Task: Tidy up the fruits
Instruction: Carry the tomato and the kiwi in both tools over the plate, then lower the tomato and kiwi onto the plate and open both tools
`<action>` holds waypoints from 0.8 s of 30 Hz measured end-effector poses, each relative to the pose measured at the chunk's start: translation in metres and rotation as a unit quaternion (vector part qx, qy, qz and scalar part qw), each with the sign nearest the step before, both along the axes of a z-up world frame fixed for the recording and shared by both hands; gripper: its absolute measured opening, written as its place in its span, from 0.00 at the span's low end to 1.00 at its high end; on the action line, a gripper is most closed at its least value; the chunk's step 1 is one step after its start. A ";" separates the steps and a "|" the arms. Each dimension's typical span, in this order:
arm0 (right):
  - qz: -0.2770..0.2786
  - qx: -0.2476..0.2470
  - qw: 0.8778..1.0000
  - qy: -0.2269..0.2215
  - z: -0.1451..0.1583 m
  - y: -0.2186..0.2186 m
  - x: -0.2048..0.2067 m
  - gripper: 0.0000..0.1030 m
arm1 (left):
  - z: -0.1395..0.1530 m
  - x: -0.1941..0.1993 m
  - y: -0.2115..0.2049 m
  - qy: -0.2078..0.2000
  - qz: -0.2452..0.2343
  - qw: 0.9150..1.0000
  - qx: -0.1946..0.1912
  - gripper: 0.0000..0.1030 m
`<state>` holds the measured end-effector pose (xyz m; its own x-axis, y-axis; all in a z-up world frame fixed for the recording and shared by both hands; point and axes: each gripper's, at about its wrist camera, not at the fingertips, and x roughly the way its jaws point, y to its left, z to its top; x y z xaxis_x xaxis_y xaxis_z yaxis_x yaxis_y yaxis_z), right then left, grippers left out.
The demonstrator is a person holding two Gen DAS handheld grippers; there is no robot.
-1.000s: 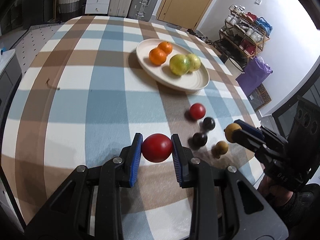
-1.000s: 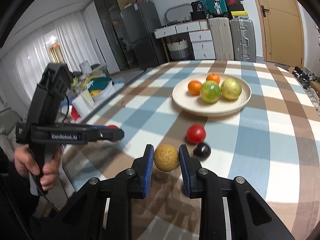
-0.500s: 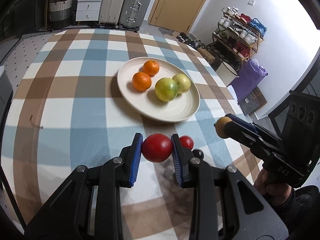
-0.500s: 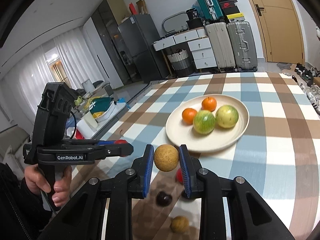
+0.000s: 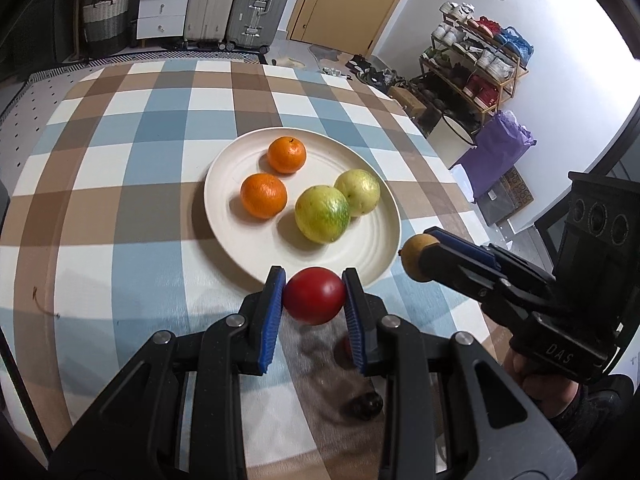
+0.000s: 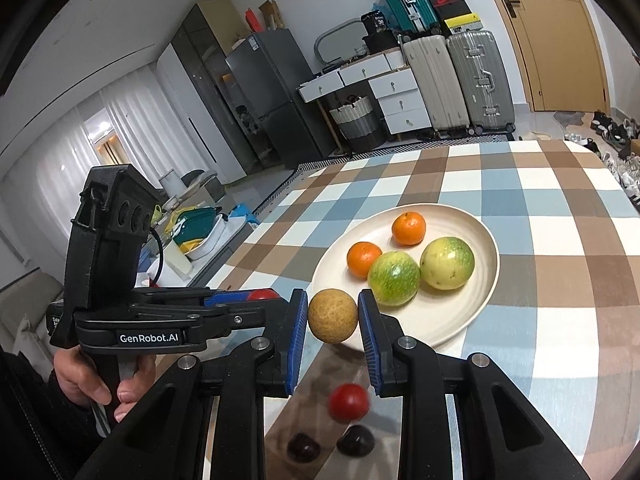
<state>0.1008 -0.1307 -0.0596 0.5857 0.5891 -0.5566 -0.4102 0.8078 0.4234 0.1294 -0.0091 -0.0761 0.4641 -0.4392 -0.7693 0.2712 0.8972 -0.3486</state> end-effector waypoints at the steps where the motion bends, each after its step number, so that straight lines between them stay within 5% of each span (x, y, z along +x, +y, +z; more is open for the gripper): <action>1: -0.001 0.001 1.000 0.004 -0.001 0.000 0.004 0.25 | -0.001 0.004 -0.001 0.002 0.000 1.000 0.001 0.25; 24: 0.006 -0.031 0.999 0.035 -0.032 0.006 0.047 0.26 | -0.043 0.066 -0.011 0.052 0.000 0.999 -0.001 0.25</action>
<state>0.1480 -0.1243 -0.0913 0.5378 0.5593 -0.6309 -0.3908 0.8284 0.4013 0.1955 -0.0198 -0.1191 0.3811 -0.4401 -0.8131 0.2327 0.8968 -0.3763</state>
